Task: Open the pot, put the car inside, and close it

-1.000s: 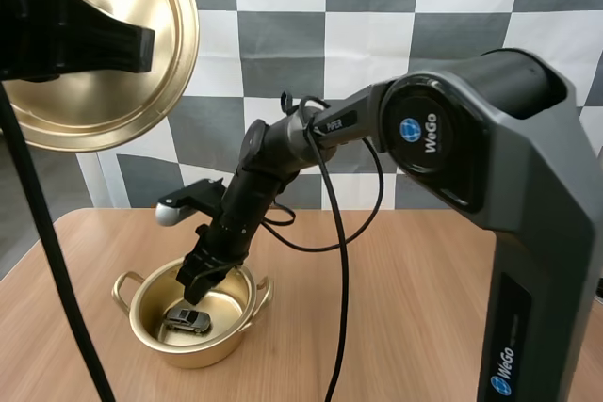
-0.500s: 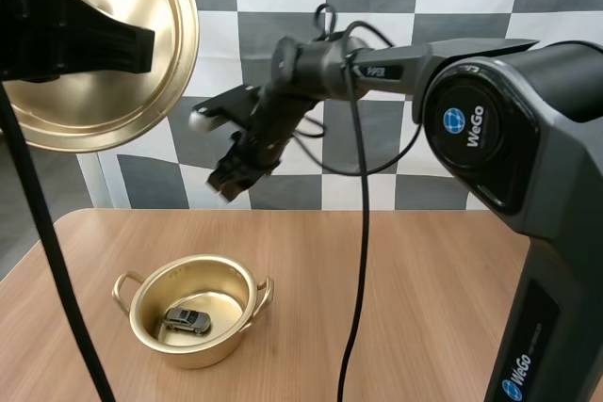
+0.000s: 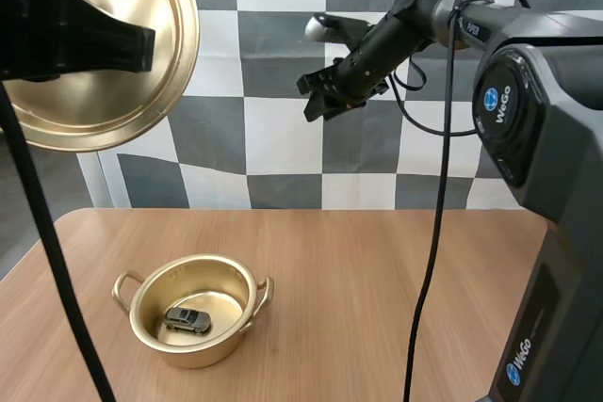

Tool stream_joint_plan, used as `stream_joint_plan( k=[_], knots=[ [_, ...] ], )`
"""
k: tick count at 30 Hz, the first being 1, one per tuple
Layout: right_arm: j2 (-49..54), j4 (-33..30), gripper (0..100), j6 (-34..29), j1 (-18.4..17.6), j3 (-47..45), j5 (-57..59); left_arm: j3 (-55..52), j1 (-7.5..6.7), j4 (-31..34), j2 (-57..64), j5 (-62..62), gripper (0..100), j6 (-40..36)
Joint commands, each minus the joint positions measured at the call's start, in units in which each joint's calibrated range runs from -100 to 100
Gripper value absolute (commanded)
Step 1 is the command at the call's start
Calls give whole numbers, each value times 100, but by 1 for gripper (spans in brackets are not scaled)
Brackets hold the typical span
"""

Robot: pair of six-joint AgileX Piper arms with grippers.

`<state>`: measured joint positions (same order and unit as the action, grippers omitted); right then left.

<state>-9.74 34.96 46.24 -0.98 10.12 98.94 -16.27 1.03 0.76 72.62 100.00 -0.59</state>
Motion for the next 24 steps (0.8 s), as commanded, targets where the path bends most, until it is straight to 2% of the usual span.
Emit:
stream_joint_plan(
  k=[1,6,10,13,18,24],
  knots=[
    [397,1306,53,253,1644,-14,106,4,4,3,1,0,0,39],
    [1045,1337,53,621,2285,-14,106,4,4,3,1,0,0,39],
    [1491,1363,51,632,2573,-14,106,4,4,3,1,0,0,39],
    [1803,1436,45,597,2582,-42,106,4,4,-43,1,0,0,39],
    [2397,2257,42,620,2582,-548,106,-9,4,-76,-12,0,0,39],
    [2715,2299,42,631,2582,-912,106,-980,4,18,-153,0,0,-5]
  ],
)
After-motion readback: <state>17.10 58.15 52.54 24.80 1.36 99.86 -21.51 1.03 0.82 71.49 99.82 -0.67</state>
